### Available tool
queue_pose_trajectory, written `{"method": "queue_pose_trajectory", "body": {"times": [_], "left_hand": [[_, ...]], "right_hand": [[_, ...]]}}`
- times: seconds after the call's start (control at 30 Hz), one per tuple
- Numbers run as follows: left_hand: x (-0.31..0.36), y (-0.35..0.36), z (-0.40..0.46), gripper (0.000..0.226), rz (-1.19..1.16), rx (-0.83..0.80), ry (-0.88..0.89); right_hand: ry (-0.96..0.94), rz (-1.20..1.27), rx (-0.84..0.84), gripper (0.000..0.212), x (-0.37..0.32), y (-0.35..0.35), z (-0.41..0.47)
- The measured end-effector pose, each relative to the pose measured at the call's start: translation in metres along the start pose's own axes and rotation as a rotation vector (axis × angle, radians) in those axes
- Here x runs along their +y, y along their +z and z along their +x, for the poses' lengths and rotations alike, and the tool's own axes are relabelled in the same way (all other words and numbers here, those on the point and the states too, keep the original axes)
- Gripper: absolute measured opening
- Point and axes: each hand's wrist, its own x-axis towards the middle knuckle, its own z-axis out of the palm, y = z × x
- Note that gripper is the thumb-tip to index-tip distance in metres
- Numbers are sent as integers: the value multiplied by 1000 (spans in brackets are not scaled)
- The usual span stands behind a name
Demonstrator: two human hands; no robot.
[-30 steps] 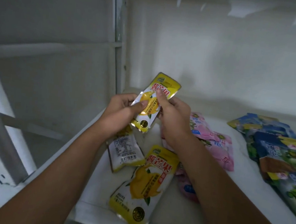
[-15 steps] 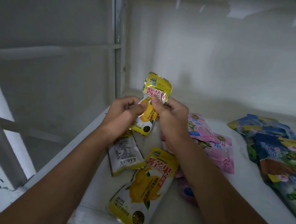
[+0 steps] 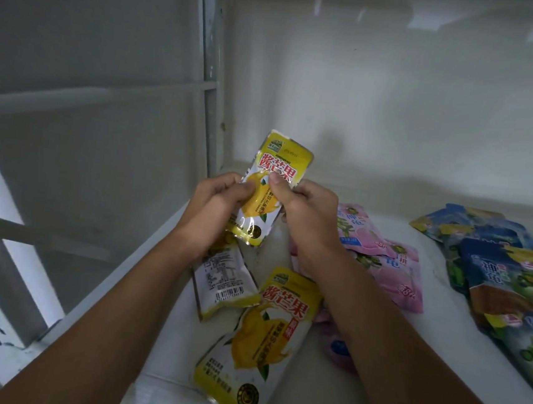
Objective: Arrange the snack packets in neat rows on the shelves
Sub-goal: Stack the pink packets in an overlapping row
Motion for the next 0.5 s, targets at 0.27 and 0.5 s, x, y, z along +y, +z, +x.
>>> {"method": "queue_pose_trajectory", "body": {"times": [0.27,0.5], "left_hand": [[-2,1,1,17,-25,44,-24],[0,3,0,13,-27,102,-107]], "right_hand": [[50,3,-52,37,2,7,-4],[22,-179,-118,53,8,10,-4]]}}
